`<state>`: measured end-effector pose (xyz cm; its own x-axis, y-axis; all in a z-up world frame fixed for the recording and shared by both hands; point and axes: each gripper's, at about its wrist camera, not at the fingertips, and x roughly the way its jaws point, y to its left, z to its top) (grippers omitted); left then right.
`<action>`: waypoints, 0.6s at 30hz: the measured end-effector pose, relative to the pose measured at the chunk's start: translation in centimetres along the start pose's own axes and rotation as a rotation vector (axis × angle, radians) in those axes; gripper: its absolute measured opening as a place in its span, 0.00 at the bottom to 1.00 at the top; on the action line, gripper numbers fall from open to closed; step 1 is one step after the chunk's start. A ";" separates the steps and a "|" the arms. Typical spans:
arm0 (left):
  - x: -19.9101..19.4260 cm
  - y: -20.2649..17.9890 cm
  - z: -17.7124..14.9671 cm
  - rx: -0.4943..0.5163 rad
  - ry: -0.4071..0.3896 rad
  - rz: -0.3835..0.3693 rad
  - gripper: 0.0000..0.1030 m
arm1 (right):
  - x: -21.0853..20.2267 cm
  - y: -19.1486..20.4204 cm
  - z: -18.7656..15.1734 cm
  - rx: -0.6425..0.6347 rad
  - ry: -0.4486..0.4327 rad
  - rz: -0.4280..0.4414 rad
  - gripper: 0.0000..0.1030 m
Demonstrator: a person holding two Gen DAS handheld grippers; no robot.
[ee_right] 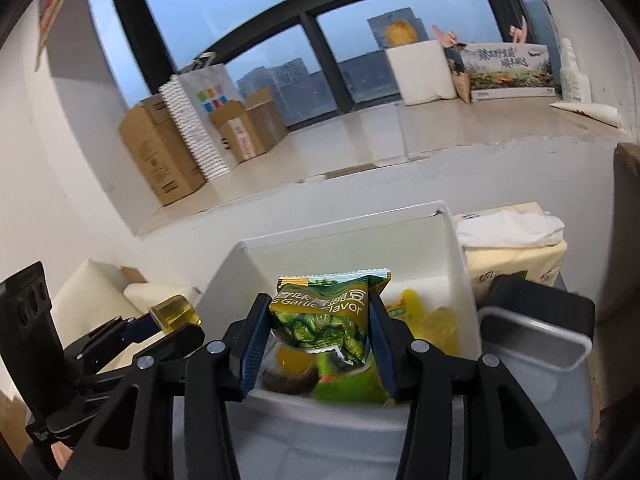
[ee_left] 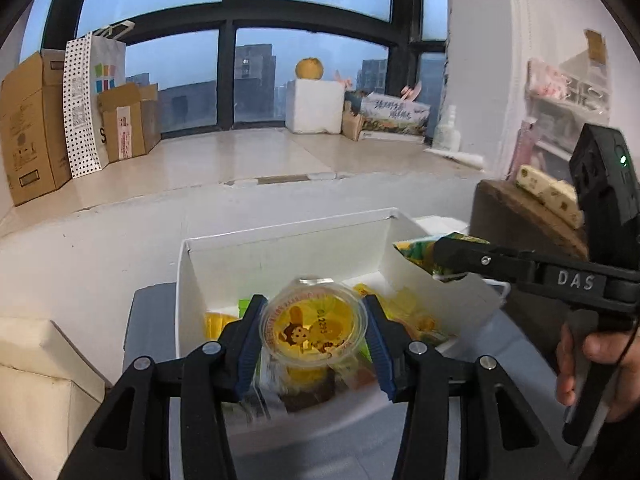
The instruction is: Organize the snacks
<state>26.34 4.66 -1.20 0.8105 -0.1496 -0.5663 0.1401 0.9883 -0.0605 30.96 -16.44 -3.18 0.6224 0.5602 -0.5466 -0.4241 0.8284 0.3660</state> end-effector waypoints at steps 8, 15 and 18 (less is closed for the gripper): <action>1.2 0.8 -0.6 -0.059 0.025 0.058 1.00 | 0.6 -3.4 -0.3 0.118 -0.023 -0.011 0.96; -1.9 0.2 -0.9 -0.064 -0.003 0.098 1.00 | -0.8 -2.4 -1.1 0.048 -0.037 -0.061 1.00; -4.7 -0.9 -1.0 -0.039 -0.057 0.177 1.00 | -2.9 -0.3 -1.5 -0.045 -0.092 -0.077 1.00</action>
<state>21.81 4.52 0.72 0.8515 0.0267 -0.5237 -0.0291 0.9996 0.0036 28.33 -18.37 -2.80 0.7108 0.4951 -0.4997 -0.4011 0.8688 0.2903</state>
